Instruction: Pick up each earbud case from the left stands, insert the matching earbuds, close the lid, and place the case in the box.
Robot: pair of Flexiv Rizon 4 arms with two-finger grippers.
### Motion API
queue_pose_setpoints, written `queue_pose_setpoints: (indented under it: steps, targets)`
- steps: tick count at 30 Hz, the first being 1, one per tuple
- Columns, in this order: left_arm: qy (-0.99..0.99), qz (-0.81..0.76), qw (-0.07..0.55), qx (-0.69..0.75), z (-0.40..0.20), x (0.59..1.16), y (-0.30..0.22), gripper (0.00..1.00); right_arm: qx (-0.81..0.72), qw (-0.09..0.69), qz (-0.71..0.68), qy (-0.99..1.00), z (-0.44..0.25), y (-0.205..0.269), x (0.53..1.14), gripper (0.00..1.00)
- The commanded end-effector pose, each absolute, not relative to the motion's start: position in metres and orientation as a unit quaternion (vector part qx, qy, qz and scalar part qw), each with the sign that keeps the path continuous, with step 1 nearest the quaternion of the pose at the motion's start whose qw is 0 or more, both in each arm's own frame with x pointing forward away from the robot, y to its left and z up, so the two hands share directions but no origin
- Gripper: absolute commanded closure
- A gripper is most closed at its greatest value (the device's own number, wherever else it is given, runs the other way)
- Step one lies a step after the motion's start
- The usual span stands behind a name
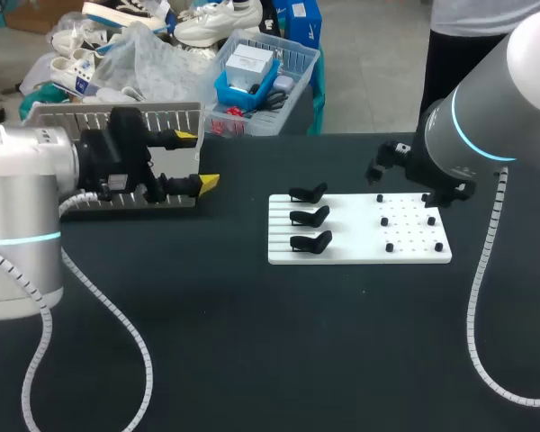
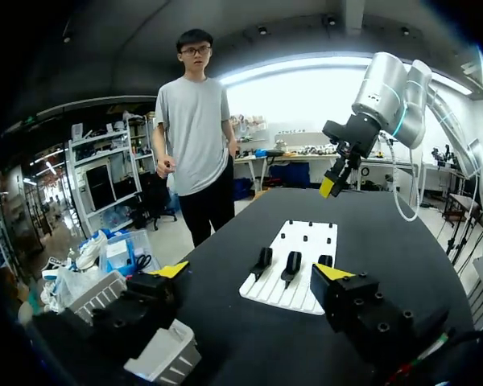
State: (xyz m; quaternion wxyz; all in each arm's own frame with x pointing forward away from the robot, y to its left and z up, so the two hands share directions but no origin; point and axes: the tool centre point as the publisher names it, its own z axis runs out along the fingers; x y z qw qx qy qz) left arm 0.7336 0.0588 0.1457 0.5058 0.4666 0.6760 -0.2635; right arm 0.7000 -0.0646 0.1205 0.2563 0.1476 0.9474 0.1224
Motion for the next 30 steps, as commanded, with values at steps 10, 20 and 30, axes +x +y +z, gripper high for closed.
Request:
queue_pose_setpoints:
  steps: [10,20,30]
  targets:
    - [0.702,-0.199,0.534,0.426,0.155,0.703,0.032,0.00,0.149,0.262,0.123,0.946,0.119,-0.065,0.697,0.00]
    - [0.702,-0.199,0.534,0.426,0.155,0.703,0.032,0.00,0.149,0.262,0.123,0.946,0.119,-0.065,0.697,0.00]
    - [0.702,-0.199,0.534,0.426,0.155,0.703,0.032,0.00,0.149,0.262,0.123,0.946,0.119,-0.065,0.697,0.00]
